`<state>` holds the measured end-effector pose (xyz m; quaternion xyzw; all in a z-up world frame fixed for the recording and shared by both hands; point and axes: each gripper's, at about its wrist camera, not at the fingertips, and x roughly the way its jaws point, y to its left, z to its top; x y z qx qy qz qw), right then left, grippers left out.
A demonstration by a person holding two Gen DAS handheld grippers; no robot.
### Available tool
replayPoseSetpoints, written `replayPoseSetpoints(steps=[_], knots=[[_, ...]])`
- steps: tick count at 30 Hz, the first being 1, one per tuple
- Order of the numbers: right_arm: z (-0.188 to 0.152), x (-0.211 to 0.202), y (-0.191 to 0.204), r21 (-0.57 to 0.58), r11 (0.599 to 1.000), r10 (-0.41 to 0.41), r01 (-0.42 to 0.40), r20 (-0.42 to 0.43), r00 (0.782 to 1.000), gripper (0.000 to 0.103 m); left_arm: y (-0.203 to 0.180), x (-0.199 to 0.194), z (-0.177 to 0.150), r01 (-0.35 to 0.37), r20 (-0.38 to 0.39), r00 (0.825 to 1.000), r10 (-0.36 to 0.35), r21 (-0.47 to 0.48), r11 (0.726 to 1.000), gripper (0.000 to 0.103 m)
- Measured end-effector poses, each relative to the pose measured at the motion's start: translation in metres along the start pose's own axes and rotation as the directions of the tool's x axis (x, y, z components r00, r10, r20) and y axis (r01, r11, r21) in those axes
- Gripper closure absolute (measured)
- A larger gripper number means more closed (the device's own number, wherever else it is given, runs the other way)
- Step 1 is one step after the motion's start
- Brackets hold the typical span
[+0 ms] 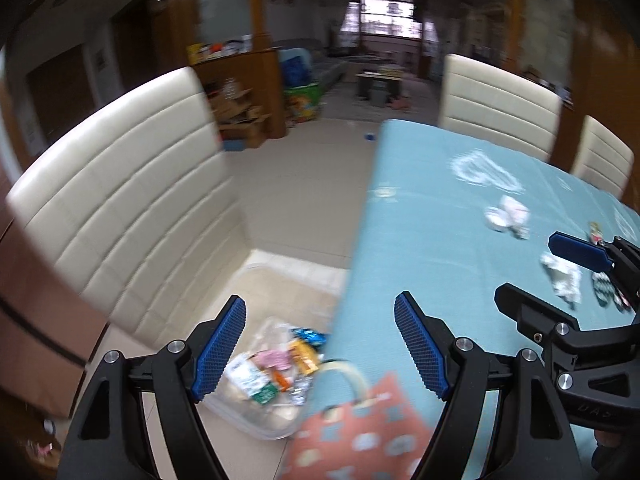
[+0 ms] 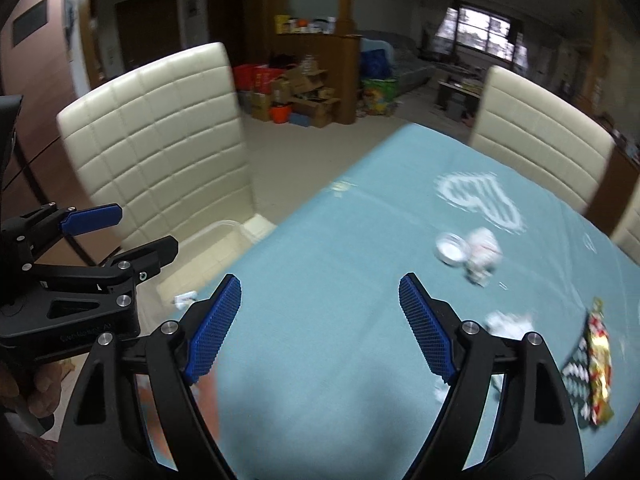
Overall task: Collect trash
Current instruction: 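Move both tools back over the table toward the remaining trash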
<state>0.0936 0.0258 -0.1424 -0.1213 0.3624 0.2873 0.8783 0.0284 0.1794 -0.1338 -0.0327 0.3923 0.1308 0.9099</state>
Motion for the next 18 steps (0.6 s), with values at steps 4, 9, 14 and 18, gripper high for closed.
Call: replayPoseSetpoints(steps=[4,9,14,18], knots=[[-0.021,-0.017,-0.047,0.099,0.990,-0.098,0.099,-0.014,0.995,0.022,-0.050,0.005,0.007,0.089,-0.002,0.996,-0.089,0.090,0.992,0.028],[-0.052,-0.037,-0.102,0.208,0.954,-0.209,0.216,-0.055,0.976,0.022,-0.114,0.011,0.012,0.196,-0.026,0.981,-0.194,0.191,0.962,0.028],[-0.081,-0.056,-0.157,0.296,0.901,-0.300,0.316,-0.102,0.949,0.022,-0.172,0.016,0.013,0.274,-0.055,0.961,-0.270,0.272,0.922,0.028],[-0.103,-0.067,-0.200,0.333,0.862,-0.355,0.382,-0.141,0.924,0.022,-0.219,0.024,0.012,0.326,-0.088,0.945,-0.315,0.324,0.888,0.028]])
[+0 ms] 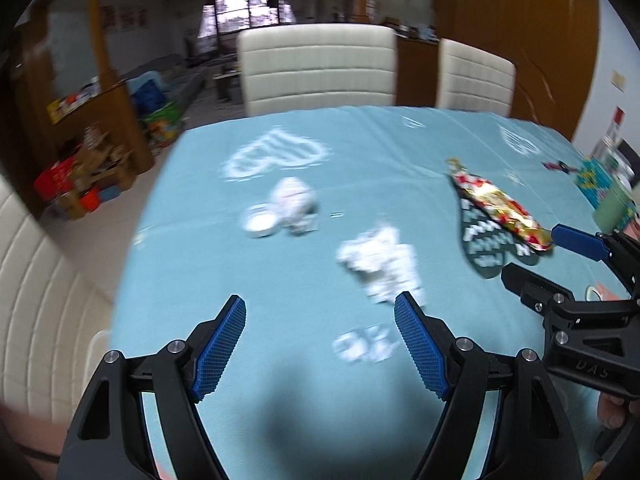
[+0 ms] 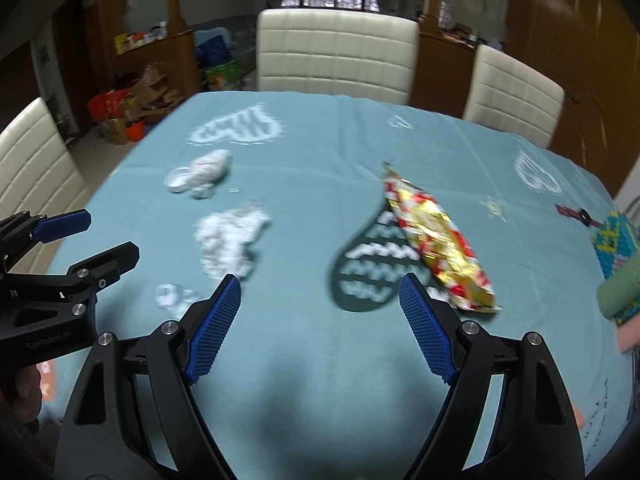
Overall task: Collect trash
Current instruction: 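Move both tools back over the table toward the remaining trash, then grasp the red-gold wrapper with the right tool while the left tool grasps the crumpled white tissue, then carry the red-gold wrapper and crumpled tissue over the clear plastic bin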
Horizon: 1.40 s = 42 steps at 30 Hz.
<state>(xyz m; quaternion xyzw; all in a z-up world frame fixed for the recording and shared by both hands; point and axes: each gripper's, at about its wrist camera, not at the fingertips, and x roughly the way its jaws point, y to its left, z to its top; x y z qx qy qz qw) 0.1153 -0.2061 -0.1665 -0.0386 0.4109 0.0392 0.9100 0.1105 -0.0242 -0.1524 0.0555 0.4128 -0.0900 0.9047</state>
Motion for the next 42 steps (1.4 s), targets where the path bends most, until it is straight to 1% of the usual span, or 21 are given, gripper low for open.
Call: replayPoseSetpoints(steps=[5,8,12,19,20,22,24,25,26,27,28,29,30,31,32,34,38,42], knots=[[-0.003,0.016,-0.048,0.048,0.997,-0.054,0.055,-0.026,0.998,0.022,-0.038,0.022,0.013,0.034,-0.021,0.999,-0.033,0.040,0.999,0.028],[-0.002,0.029,-0.074,0.061,0.995,-0.072,0.074,-0.034,0.997,0.022,-0.055,0.037,0.019,0.027,-0.036,0.999,-0.025,0.049,0.998,0.028],[0.003,0.055,-0.101,0.075,0.994,-0.071,0.074,-0.043,0.997,0.023,-0.064,0.056,0.023,-0.008,-0.058,0.998,0.011,0.041,0.999,0.028],[0.006,0.092,-0.122,0.085,0.995,-0.041,0.048,-0.074,0.996,0.026,-0.063,0.083,0.022,-0.049,-0.116,0.992,0.051,0.018,0.999,0.028],[0.005,0.097,-0.121,0.083,0.996,-0.037,0.044,-0.081,0.996,0.028,-0.064,0.086,0.022,-0.053,-0.122,0.991,0.055,0.018,0.998,0.028],[0.004,0.105,-0.121,0.078,0.996,-0.028,0.036,-0.102,0.994,0.034,-0.064,0.093,0.022,-0.062,-0.131,0.989,0.064,0.017,0.998,0.028],[0.003,0.107,-0.120,0.088,0.996,-0.019,0.028,-0.098,0.995,0.038,-0.064,0.097,0.021,-0.058,-0.141,0.988,0.059,0.015,0.998,0.028],[0.003,0.107,-0.118,0.088,0.996,-0.012,0.021,-0.094,0.996,0.045,-0.065,0.098,0.020,-0.059,-0.142,0.988,0.061,0.017,0.998,0.028],[0.004,0.107,-0.115,0.080,0.997,-0.005,0.012,-0.088,0.996,0.049,-0.065,0.099,0.019,-0.065,-0.140,0.988,0.067,0.021,0.998,0.029],[0.004,0.107,-0.113,0.072,0.997,-0.007,0.013,-0.086,0.996,0.055,-0.065,0.099,0.018,-0.068,-0.140,0.988,0.071,0.026,0.997,0.034],[0.004,0.106,-0.108,0.058,0.998,-0.001,0.006,-0.084,0.996,0.064,-0.066,0.100,0.017,-0.064,-0.144,0.987,0.067,0.027,0.998,0.045],[0.004,0.106,-0.103,0.046,0.999,0.011,-0.007,-0.084,0.996,0.064,-0.065,0.099,0.018,-0.048,-0.143,0.988,0.050,0.023,0.999,0.050],[0.004,0.105,-0.099,0.037,0.999,0.016,-0.013,-0.086,0.996,0.066,-0.067,0.098,0.018,-0.035,-0.144,0.989,0.038,0.029,0.999,0.066],[0.004,0.103,-0.094,0.023,1.000,0.022,-0.020,-0.084,0.996,0.068,-0.068,0.098,0.019,-0.031,-0.146,0.989,0.036,0.040,0.999,0.079],[0.003,0.101,-0.090,0.015,0.999,0.030,-0.028,-0.079,0.996,0.070,-0.070,0.097,0.020,-0.027,-0.148,0.988,0.035,0.052,0.998,0.081],[0.001,0.095,-0.082,0.003,0.999,0.044,-0.044,-0.072,0.996,0.078,-0.070,0.092,0.019,-0.007,-0.143,0.990,0.015,0.055,0.998,0.085],[-0.002,0.077,-0.067,-0.016,0.998,0.066,-0.067,-0.059,0.996,0.079,-0.070,0.073,0.017,-0.013,-0.098,0.995,0.021,0.087,0.996,0.086],[-0.002,0.057,-0.049,-0.042,0.996,0.079,-0.081,-0.043,0.996,0.079,-0.065,0.055,0.019,-0.009,-0.064,0.998,0.015,0.088,0.996,0.086]])
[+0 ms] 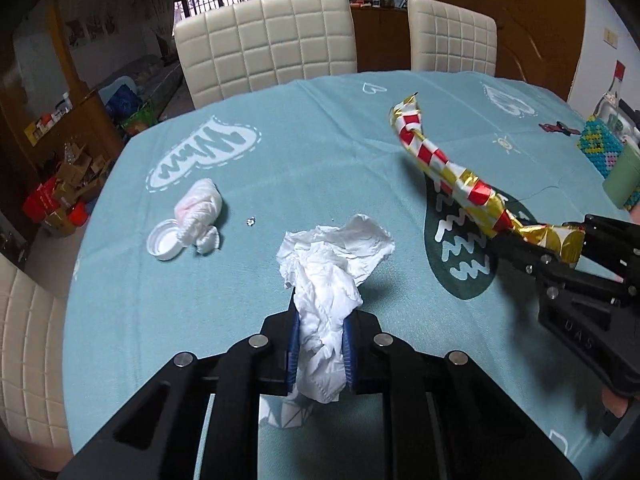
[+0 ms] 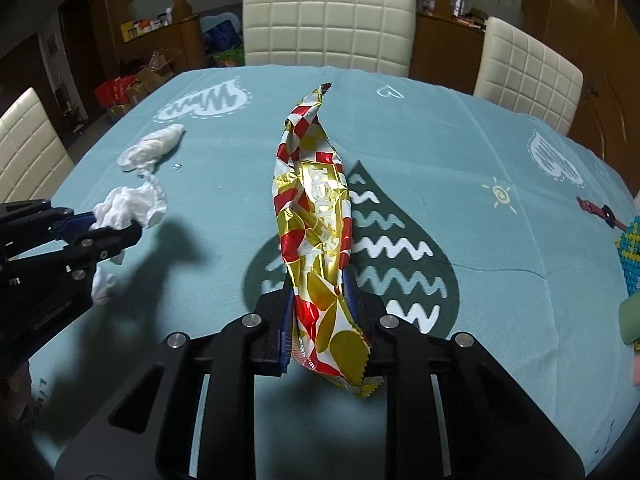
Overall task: Collect trash
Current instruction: 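Carry the red-gold wrapper and crumpled tissue over the clear plastic bin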
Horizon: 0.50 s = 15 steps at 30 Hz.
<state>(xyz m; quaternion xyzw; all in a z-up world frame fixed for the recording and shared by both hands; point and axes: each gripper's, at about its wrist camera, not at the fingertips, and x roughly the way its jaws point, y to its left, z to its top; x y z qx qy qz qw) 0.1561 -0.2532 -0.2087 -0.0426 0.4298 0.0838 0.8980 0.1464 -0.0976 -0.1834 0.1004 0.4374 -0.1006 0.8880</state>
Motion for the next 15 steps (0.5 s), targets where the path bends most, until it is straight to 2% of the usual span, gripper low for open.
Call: replayPoseSetpoints(steps=[8,15], knots=[[0.003,-0.033,0.046,-0.054,0.998,0.023,-0.021,0.049,0.999,0.079,0.023,-0.038,-0.015,-0.016,0.056,0.998,0.017,-0.010,1.000,0.086],[0.004,-0.046,0.092,-0.115,0.992,0.057,-0.049,0.065,0.996,0.079,0.061,-0.062,-0.036,-0.044,0.075,0.996,0.049,-0.056,0.997,0.086]])
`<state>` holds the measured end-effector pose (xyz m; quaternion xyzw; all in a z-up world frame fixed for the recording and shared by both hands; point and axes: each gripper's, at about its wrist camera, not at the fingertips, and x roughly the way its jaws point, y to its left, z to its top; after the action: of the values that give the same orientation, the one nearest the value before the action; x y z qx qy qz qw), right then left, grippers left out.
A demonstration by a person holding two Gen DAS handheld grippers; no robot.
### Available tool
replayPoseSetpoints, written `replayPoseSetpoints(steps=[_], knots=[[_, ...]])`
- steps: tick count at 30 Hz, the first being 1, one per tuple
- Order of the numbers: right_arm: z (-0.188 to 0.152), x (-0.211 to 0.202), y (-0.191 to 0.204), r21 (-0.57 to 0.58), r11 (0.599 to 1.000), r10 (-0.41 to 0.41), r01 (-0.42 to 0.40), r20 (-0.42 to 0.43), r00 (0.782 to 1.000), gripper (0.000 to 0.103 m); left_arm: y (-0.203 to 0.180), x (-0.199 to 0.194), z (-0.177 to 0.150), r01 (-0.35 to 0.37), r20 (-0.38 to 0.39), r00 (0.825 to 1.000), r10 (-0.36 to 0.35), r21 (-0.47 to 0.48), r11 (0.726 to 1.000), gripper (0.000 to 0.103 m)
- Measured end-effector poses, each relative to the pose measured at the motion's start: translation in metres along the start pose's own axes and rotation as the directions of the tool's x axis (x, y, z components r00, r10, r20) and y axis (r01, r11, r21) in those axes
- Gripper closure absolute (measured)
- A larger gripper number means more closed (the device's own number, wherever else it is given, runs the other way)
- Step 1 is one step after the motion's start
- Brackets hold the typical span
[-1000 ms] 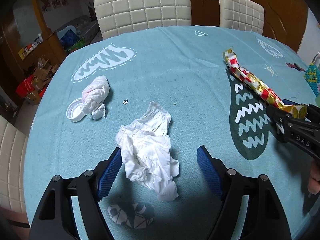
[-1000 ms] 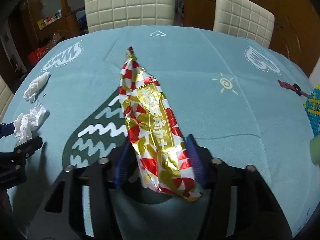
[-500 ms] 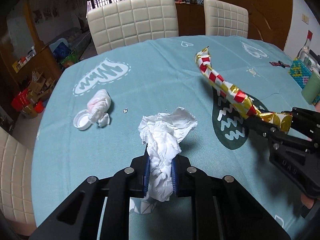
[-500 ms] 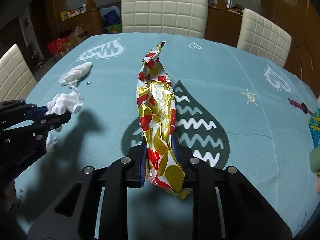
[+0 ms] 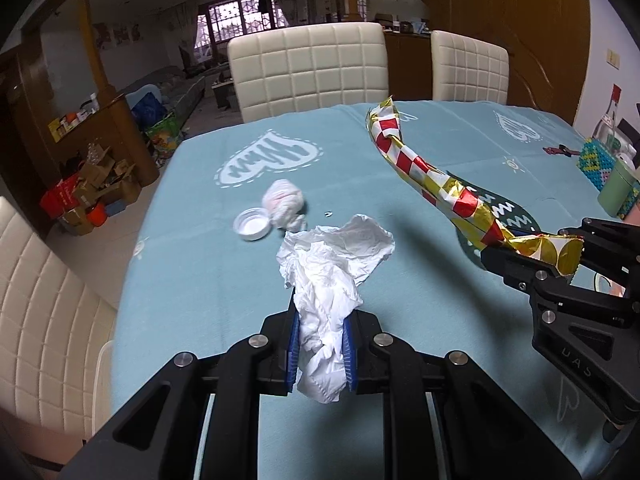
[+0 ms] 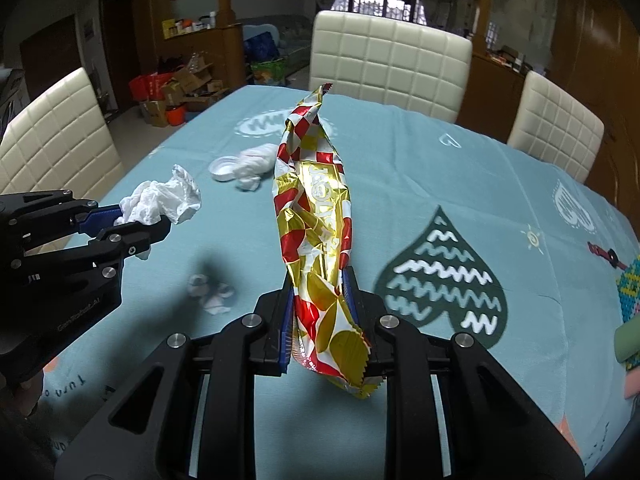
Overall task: Collect trash
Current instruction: 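Carry the red-gold wrapper and crumpled tissue over the clear plastic bin, then open the left tool to drop the tissue while the right tool releases the wrapper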
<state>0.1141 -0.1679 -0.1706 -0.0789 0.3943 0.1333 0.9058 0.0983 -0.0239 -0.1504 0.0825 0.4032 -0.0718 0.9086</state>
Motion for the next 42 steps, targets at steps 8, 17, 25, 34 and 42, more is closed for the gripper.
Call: replayPoseSetpoints(steps=[8,17,25,34,42], knots=[[0.016,-0.002,0.068,-0.094,0.994,0.065,-0.064,0.011,0.998,0.079,0.055,-0.022,-0.025,-0.057,0.005,0.998,0.058,-0.068,0.996,0.086],[0.037,0.004,0.156,-0.238,0.958,0.166,-0.159,0.012,0.986,0.079,0.131,-0.040,-0.051,-0.156,-0.006,0.987,0.158,-0.202,0.967,0.086],[0.052,0.010,0.211,-0.322,0.919,0.240,-0.226,0.004,0.971,0.079,0.179,-0.052,-0.075,-0.229,-0.027,0.973,0.230,-0.279,0.933,0.086],[0.065,0.015,0.256,-0.390,0.876,0.304,-0.284,-0.012,0.953,0.079,0.225,-0.065,-0.095,-0.300,-0.051,0.952,0.301,-0.352,0.887,0.086],[0.070,0.018,0.286,-0.435,0.844,0.338,-0.314,-0.023,0.941,0.079,0.253,-0.069,-0.108,-0.335,-0.071,0.939,0.335,-0.401,0.853,0.084]])
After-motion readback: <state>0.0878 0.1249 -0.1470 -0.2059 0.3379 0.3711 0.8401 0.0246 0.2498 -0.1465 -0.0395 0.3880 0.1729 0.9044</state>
